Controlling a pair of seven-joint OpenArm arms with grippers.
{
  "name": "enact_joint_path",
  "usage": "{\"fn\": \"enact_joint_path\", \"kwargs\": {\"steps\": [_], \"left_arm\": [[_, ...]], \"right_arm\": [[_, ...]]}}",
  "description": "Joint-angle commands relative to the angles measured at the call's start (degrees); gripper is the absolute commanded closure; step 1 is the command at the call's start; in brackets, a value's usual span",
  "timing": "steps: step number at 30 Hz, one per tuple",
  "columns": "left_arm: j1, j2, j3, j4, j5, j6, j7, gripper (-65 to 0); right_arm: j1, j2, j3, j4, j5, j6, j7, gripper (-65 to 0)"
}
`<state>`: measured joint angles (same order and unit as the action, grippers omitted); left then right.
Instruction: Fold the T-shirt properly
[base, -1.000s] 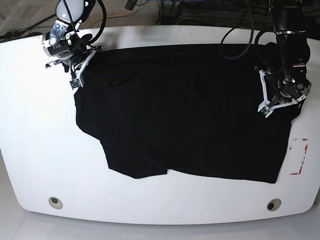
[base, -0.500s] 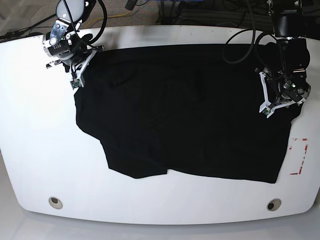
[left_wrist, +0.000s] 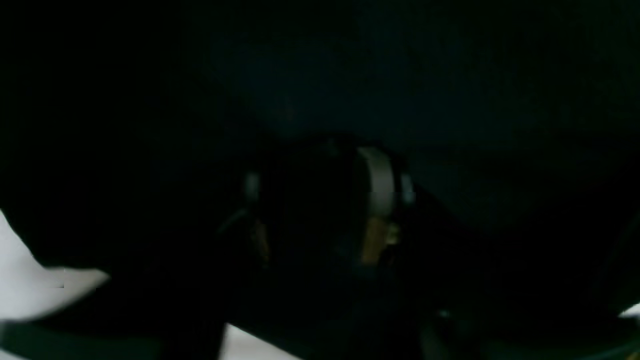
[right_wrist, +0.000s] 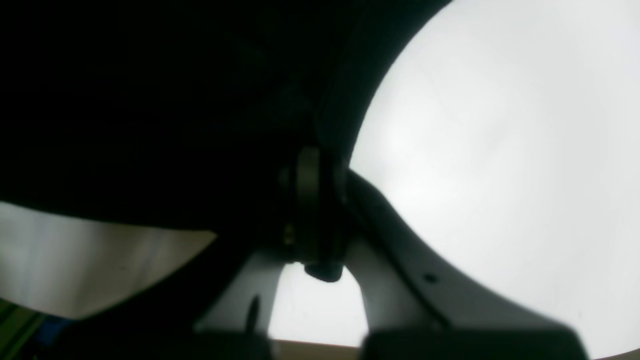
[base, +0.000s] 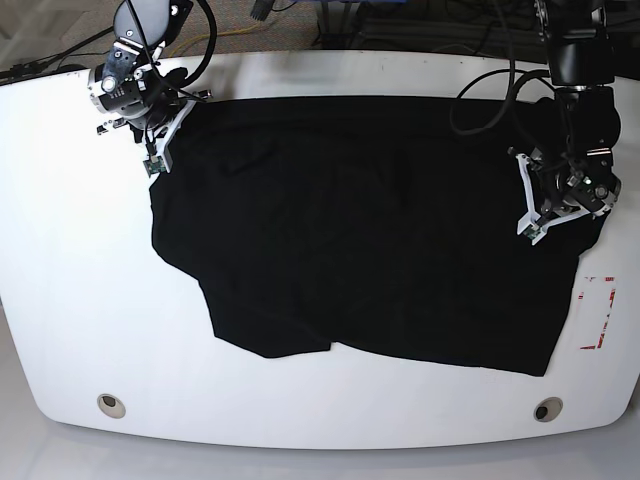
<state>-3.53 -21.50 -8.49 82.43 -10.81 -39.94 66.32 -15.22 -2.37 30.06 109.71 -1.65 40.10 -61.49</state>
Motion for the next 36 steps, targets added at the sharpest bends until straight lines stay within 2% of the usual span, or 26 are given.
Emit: {"fn": "enact_joint_path", "kwargs": {"steps": [1,3,9,17,22,25,29,33,36], "left_arm": [[0.6,-0.6,-0.2,3.7,0.9,-0.1,0.4,-7.1],[1.6,-0.9,-0.2,6.3,0.9,-0.1,0.4,-2.6],[3.0,-1.4,-1.4,16.2,0.9,-0.1,1.0,-2.4],[3.9,-1.7,-7.6,24.1,0.7,-0.1,7.2,-2.4],[5.3,-2.5,-11.1,25.9,0.7,-0.1,10.6,-2.8],[7.7,-4.8,-12.7,27.1,0.6,-0.1,10.8,-2.9],[10.2,-5.6,-15.8,27.1,0.8,-0.1,10.6,-2.5],[11.7,-5.4,-17.9,26.8,0.7,-0.1,9.1,-4.2],[11.2,-4.1,-14.9,26.8,0.8,-0.1,7.8,-14.7]], "right_arm": [[0.5,0.3,0.1,0.8,0.4,-0.1,1.1,0.0],[0.6,0.3,0.1,0.8,0.4,-0.1,1.1,0.0],[0.7,0.3,0.1,0.8,0.4,-0.1,1.1,0.0],[0.7,0.3,0.1,0.8,0.2,-0.1,1.1,0.0],[0.7,0.3,0.1,0.8,0.3,-0.1,1.1,0.0],[0.7,0.3,0.1,0.8,0.4,-0.1,1.1,0.0],[0.7,0.4,0.1,0.8,0.4,-0.1,1.1,0.0],[0.7,0.4,0.0,0.8,0.4,-0.1,1.1,0.0],[0.7,0.2,0.0,0.8,0.4,-0.1,1.1,0.0]]}}
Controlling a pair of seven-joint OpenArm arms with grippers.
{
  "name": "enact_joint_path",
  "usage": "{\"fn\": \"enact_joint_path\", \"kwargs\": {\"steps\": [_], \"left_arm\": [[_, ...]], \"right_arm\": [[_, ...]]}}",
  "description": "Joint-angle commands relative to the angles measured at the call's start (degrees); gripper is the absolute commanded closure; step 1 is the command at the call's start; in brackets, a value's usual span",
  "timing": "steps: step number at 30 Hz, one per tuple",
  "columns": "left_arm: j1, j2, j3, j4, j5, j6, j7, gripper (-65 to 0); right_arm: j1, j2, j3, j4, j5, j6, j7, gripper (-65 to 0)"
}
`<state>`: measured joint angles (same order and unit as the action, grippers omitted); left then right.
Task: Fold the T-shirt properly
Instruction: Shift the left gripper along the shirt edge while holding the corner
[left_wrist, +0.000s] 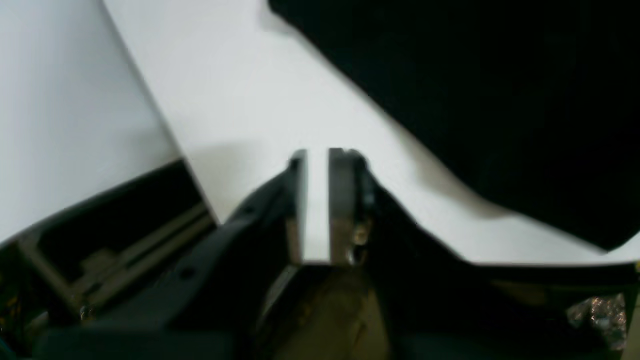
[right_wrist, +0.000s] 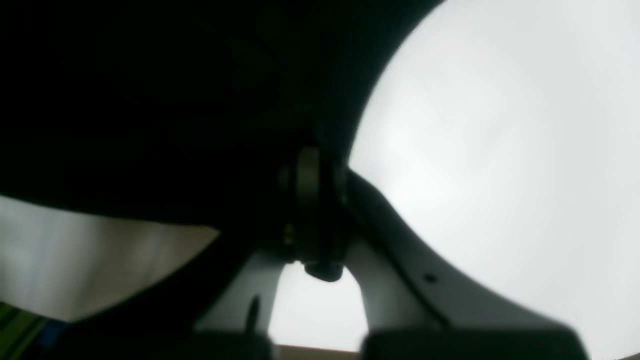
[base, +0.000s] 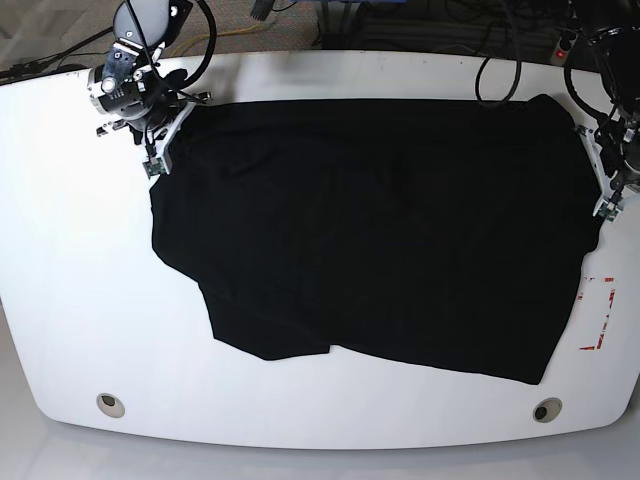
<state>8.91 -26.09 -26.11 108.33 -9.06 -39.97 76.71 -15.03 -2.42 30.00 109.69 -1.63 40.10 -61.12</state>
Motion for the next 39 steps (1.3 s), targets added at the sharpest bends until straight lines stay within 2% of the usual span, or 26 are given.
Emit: {"fn": "enact_joint_path", "kwargs": {"steps": [1,2,4,6,10,15,21,28,36,37,39], "left_arm": [[-1.8,1.1,3.7,0.9,-0.9,0.0,-2.6,-18.5],[-2.5,1.8,5.1,0.9,-0.9,0.0,-2.6,-23.6],[-3.9,2.5,7.1,0.8,-0.7,0.0,-2.6,-29.0],[-5.1,3.4,9.1,0.7,-0.8,0.0,-2.6,-30.7],[-7.2,4.9,13.3,-2.6,-0.8,0.0,-2.6,-30.8],[-9.9,5.1,14.6,-10.1,-0.8,0.0,-2.9,-30.7],[-10.3,4.8,15.5,-16.9,-0.8,0.0,-8.8,-30.7],[-10.6,3.7,15.5,-21.6,-0.8,0.0,-9.7,-30.7],[-11.3,3.5,15.2,-22.0,-0.8,0.0,-9.7,-30.3],[-11.3,3.5,15.2,-22.0,-0.8,0.0,-9.7,-29.9],[-11.3,3.5,15.2,-22.2,-0.8,0.0,-9.7,-25.0]], "right_arm": [[0.5,0.3,0.1,0.9,0.4,-0.1,0.8,0.0],[0.5,0.3,0.1,0.9,0.4,-0.1,0.8,0.0],[0.5,0.3,0.1,0.9,0.4,-0.1,0.8,0.0],[0.5,0.3,0.1,0.9,0.4,-0.1,0.8,0.0],[0.5,0.3,0.1,0.9,0.4,-0.1,0.8,0.0],[0.5,0.3,0.1,0.9,0.4,-0.1,0.8,0.0],[0.5,0.3,0.1,0.9,0.4,-0.1,0.9,0.0],[0.5,0.3,0.2,0.9,0.4,-0.1,1.0,0.0],[0.5,0.3,0.2,0.6,0.4,-0.1,1.0,0.0],[0.5,0.3,0.2,0.4,0.4,-0.1,1.0,0.0],[0.5,0.3,0.2,0.1,0.4,-0.1,1.0,0.0]]}}
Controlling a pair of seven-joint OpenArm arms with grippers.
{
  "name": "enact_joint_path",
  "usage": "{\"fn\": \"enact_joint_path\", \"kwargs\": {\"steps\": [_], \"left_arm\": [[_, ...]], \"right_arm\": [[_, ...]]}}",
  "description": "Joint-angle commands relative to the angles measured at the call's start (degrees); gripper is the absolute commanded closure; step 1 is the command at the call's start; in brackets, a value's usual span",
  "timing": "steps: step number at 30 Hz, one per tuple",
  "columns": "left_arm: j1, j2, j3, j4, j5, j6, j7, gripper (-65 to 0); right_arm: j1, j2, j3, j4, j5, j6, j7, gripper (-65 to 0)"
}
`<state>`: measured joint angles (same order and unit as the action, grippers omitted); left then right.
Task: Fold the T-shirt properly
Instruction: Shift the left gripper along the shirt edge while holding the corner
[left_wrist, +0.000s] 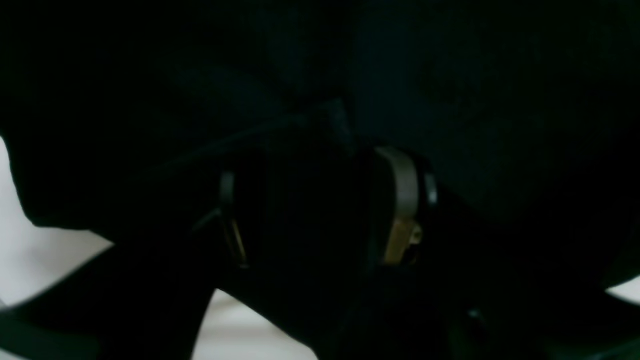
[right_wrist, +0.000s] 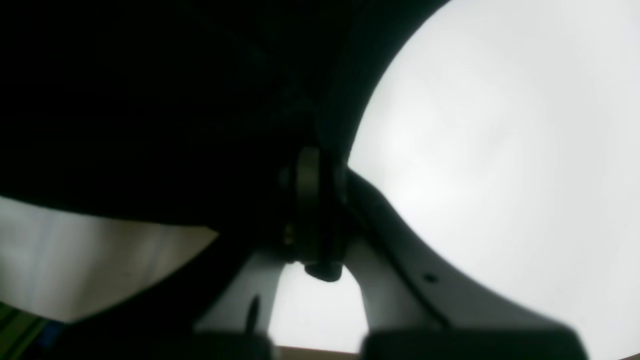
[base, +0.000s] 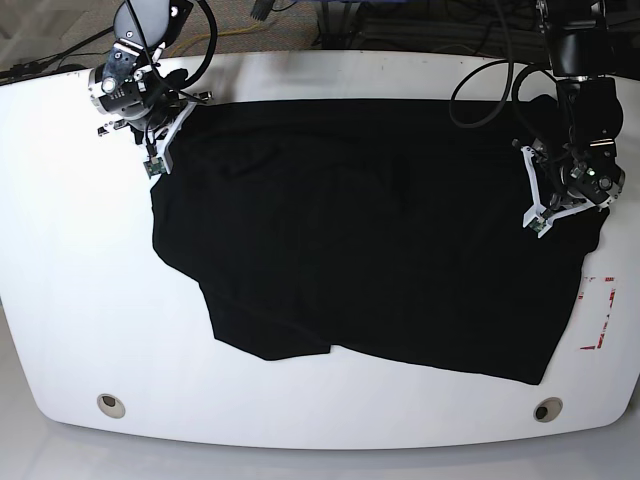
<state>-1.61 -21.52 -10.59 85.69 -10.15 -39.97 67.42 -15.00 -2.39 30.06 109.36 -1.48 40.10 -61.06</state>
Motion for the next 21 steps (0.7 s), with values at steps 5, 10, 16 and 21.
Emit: {"fn": "enact_joint_path", "kwargs": {"steps": [5,10,16,21], "left_arm": [[-0.8,-1.9,-0.2,0.3,0.4,0.0,-0.4,-14.2],[-0.8,-2.1,-0.4,0.8,0.3,0.0,-0.4,-1.7],[-0.5,-2.1,-6.8,8.9,0.4,0.0,0.1,-0.4],[0.2,-2.1,-7.0,12.8,0.5,0.0,0.1,-0.4]], "right_arm": [[0.5,0.2,0.1,0.3,0.2,-0.1,1.0,0.0],[0.5,0.2,0.1,0.3,0.2,-0.1,1.0,0.0],[0.5,0.3,0.2,0.7,0.2,-0.1,1.0,0.0],[1.2,0.4,0.4,2.3,0.2,-0.1,1.0,0.0]]}}
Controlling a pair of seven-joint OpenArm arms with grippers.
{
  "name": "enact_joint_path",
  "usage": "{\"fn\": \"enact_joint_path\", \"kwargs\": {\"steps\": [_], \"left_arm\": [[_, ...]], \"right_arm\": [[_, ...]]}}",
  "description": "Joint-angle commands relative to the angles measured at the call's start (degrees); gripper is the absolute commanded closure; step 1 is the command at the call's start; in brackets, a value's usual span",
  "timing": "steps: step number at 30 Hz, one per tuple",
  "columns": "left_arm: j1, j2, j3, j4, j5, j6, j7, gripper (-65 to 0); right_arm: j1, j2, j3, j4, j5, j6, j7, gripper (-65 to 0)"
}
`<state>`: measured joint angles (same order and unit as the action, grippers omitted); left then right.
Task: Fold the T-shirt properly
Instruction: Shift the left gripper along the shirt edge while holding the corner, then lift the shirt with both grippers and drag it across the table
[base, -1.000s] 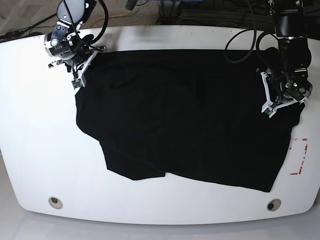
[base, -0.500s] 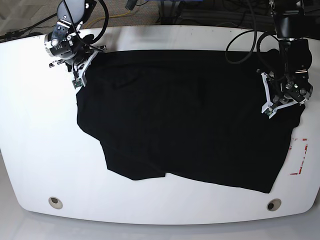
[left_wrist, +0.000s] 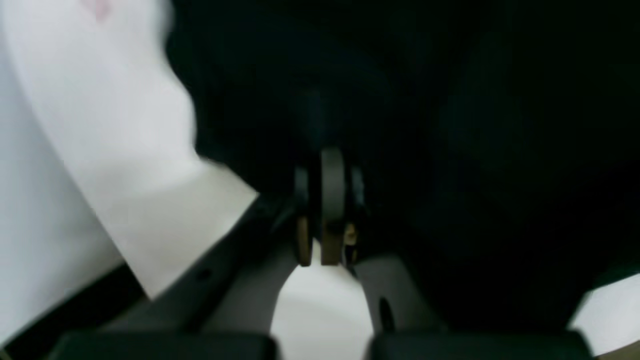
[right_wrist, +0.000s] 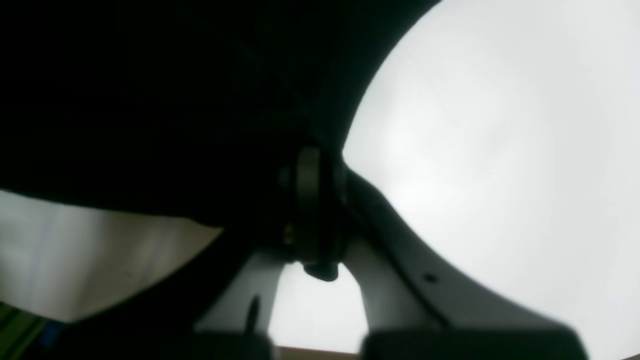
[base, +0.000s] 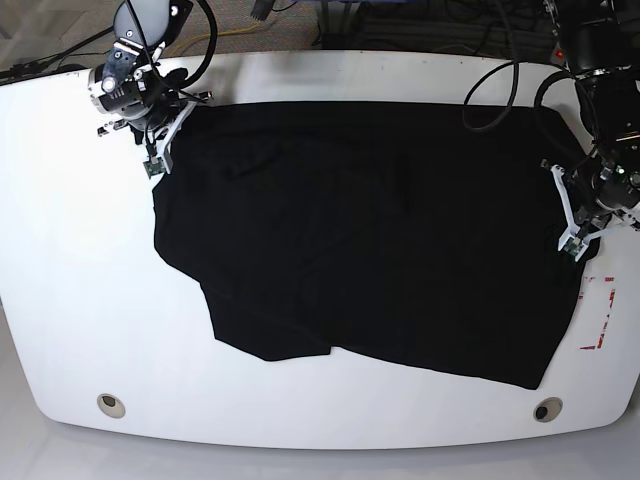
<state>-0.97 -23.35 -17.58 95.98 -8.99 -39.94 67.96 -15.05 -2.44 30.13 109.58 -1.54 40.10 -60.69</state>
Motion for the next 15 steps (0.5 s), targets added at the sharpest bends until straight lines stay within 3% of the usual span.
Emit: {"fn": "enact_joint_path", "kwargs": {"steps": [1,6,15], "left_arm": [[-0.4,-0.3,0.0,3.2,0.2,-0.1,-0.4,-0.4],[-0.6,0.1,-3.0,8.2,4.1,-0.1,1.9,-0.4],[-6.0,0.1,-8.0,11.1,4.6,-0.1,4.1,-0.4]], "right_arm": [[1.7,0.5,0.3,2.6,0.1,-0.1,0.5,0.0],[3.8,0.9,0.3,3.2,-0.1,-0.1,0.3,0.0],[12.5,5.0,0.1,2.6,-0.2,-0.1,0.3,0.0]]}}
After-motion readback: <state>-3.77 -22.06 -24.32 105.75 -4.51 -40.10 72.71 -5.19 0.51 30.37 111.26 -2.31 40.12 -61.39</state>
